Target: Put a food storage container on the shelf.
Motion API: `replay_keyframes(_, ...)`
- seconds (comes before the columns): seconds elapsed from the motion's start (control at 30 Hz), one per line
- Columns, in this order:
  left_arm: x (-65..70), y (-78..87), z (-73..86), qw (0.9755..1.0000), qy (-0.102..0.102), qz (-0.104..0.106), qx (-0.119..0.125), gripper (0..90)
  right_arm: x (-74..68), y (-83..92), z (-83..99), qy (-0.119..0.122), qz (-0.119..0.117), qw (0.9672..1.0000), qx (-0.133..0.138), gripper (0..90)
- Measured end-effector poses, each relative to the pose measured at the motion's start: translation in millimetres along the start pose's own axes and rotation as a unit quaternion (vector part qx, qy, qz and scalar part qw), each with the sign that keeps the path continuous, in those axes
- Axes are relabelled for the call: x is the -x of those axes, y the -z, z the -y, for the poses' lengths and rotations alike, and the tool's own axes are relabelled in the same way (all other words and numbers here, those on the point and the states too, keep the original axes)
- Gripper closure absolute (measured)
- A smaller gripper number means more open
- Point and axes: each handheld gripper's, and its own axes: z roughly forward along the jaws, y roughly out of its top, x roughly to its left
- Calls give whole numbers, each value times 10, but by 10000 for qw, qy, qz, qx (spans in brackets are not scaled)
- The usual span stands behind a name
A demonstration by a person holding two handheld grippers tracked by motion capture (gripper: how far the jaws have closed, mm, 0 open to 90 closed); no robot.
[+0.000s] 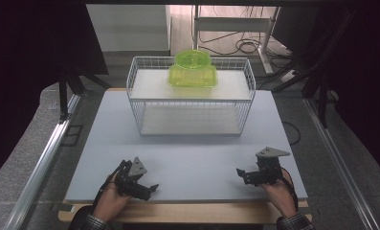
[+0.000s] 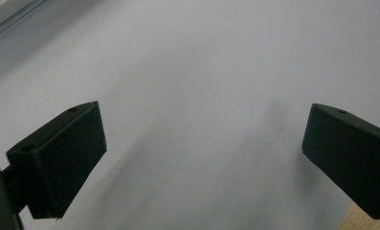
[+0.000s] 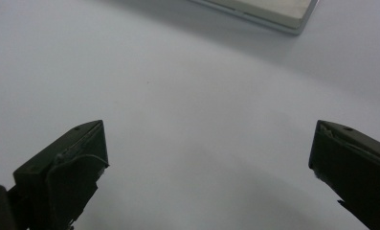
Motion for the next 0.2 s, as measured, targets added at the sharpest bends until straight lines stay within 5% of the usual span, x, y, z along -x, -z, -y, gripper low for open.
replay_keyframes(0.2,-2,0,-5,10000,3,-16,10,10,14,-47,25,0,33,9999,-141,0)
